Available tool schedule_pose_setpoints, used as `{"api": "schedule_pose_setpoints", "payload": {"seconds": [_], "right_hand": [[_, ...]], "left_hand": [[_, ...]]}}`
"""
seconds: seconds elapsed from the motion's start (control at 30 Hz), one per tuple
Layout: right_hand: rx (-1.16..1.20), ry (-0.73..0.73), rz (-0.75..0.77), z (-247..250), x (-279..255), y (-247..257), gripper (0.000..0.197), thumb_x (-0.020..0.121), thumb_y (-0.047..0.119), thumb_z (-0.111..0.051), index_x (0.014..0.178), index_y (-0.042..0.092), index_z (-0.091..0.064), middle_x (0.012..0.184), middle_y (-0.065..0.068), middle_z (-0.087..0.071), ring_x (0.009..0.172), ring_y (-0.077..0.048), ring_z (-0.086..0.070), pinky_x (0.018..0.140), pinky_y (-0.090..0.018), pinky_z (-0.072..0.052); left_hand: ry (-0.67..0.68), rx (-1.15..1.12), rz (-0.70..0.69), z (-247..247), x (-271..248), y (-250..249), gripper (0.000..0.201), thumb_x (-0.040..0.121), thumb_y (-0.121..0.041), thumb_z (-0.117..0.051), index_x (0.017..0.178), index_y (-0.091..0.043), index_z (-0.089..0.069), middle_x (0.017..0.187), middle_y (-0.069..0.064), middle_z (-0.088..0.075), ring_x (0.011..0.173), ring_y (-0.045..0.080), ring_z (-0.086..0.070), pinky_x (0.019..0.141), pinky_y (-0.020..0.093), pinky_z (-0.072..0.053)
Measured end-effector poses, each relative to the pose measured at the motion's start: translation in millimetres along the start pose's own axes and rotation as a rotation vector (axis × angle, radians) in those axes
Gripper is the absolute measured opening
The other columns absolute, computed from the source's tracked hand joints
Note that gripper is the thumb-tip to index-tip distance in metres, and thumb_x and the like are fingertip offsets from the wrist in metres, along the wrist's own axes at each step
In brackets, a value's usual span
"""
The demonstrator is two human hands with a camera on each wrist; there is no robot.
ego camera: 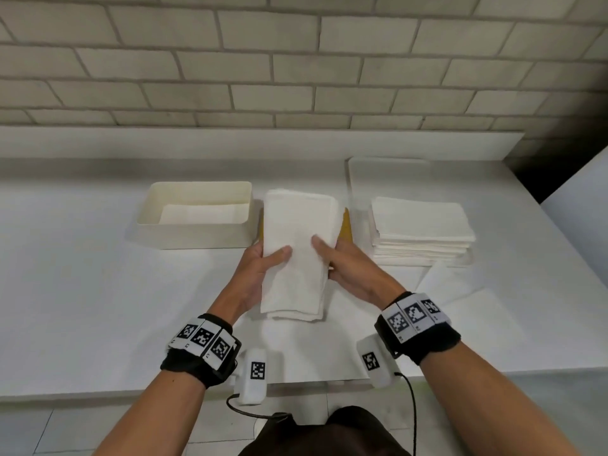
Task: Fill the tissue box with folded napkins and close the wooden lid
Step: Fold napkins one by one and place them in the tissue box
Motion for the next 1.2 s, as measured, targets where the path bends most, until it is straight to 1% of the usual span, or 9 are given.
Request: {"api": "schedule_pose_setpoints", "payload": {"seconds": [0.1,0.17,0.27,0.4,0.5,0.77,0.97,1.13,1.2], "right_hand": [[-0.07,-0.05,0.149,-8.4,1.6,-6.8,0.037,0.09,0.021,-0.067,0.126,0.024,-0.057,0.125,-0.002,-0.067,0.116,-0.016,-0.063,0.099,-0.037,-0.051],[-0.07,-0.114,0.22,-10.0,3.6,-6.2,0.03,0.09,0.02,-0.067,0.115,0.034,-0.059,0.122,-0.001,-0.067,0.114,-0.016,-0.064,0.095,-0.036,-0.053],[-0.074,-0.124,0.287,-9.3,5.0,-8.8,0.028,0.09,0.02,-0.066,0.116,0.03,-0.059,0.114,0.001,-0.069,0.108,-0.015,-0.066,0.088,-0.031,-0.056],[-0.089,-0.1,0.234,-6.9,7.8,-16.1,0.031,0.087,0.019,-0.069,0.118,0.019,-0.063,0.112,-0.002,-0.072,0.104,-0.015,-0.069,0.084,-0.028,-0.056],[-0.091,-0.102,0.203,-6.7,12.1,-24.8,0.04,0.087,0.019,-0.07,0.125,0.009,-0.061,0.116,-0.006,-0.071,0.108,-0.018,-0.068,0.087,-0.028,-0.055],[-0.07,-0.077,0.243,-8.5,11.5,-14.8,0.039,0.084,0.017,-0.072,0.121,0.009,-0.063,0.11,-0.008,-0.072,0.102,-0.02,-0.069,0.084,-0.03,-0.057],[-0.078,-0.061,0.235,-12.2,14.3,-26.7,0.045,0.081,0.014,-0.077,0.123,0.011,-0.061,0.117,-0.005,-0.071,0.111,-0.016,-0.066,0.098,-0.034,-0.053],[-0.085,-0.059,0.288,-15.9,14.5,-14.9,0.032,0.085,0.008,-0.07,0.116,0.002,-0.065,0.108,-0.012,-0.072,0.1,-0.016,-0.069,0.083,-0.021,-0.054],[-0.093,-0.062,0.294,-14.4,16.0,-11.6,0.034,0.083,0.009,-0.073,0.116,0.001,-0.064,0.109,-0.013,-0.072,0.102,-0.021,-0.069,0.087,-0.027,-0.055]], "left_hand": [[0.002,0.122,-0.1,-6.0,-2.0,-1.0,0.029,0.089,-0.009,-0.063,0.117,-0.014,-0.063,0.112,0.007,-0.073,0.102,0.024,-0.069,0.085,0.034,-0.057],[-0.015,0.173,-0.173,-8.3,-4.4,-4.0,0.025,0.088,-0.009,-0.064,0.113,-0.014,-0.064,0.107,0.005,-0.074,0.099,0.02,-0.07,0.082,0.03,-0.056],[-0.03,0.186,-0.23,-7.5,-5.8,-5.4,0.024,0.086,-0.007,-0.068,0.109,-0.012,-0.066,0.106,0.007,-0.073,0.099,0.02,-0.07,0.083,0.029,-0.057],[-0.064,0.166,-0.205,-3.3,-5.3,0.9,0.042,0.078,-0.002,-0.075,0.118,-0.009,-0.064,0.111,0.008,-0.073,0.103,0.02,-0.069,0.084,0.029,-0.057],[-0.06,0.163,-0.172,-1.2,-4.5,6.7,0.035,0.078,0.001,-0.073,0.111,-0.011,-0.069,0.105,0.007,-0.075,0.102,0.022,-0.07,0.08,0.025,-0.057],[-0.056,0.218,-0.251,-0.5,-7.1,-9.0,0.039,0.071,-0.002,-0.08,0.107,-0.014,-0.068,0.1,0.002,-0.076,0.096,0.014,-0.071,0.079,0.025,-0.058],[-0.017,0.28,-0.185,6.4,-4.0,2.2,0.051,0.063,0.007,-0.082,0.109,-0.01,-0.067,0.097,-0.001,-0.077,0.095,0.014,-0.072,0.075,0.022,-0.056],[-0.029,0.321,-0.24,-1.1,-1.5,-3.4,0.045,0.062,0.014,-0.081,0.096,-0.013,-0.065,0.089,-0.002,-0.072,0.079,0.001,-0.07,0.067,0.017,-0.053],[-0.033,0.322,-0.254,1.7,-0.7,-6.5,0.049,0.062,0.014,-0.081,0.097,-0.016,-0.066,0.089,-0.007,-0.073,0.081,0.0,-0.07,0.068,0.016,-0.054]]}}
Point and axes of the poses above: each hand's wrist, its own x-axis towards the middle knuckle, its own z-axis out of the back of the hand, y = z × x, the point moved 1 cm from there along x, towards the middle knuckle
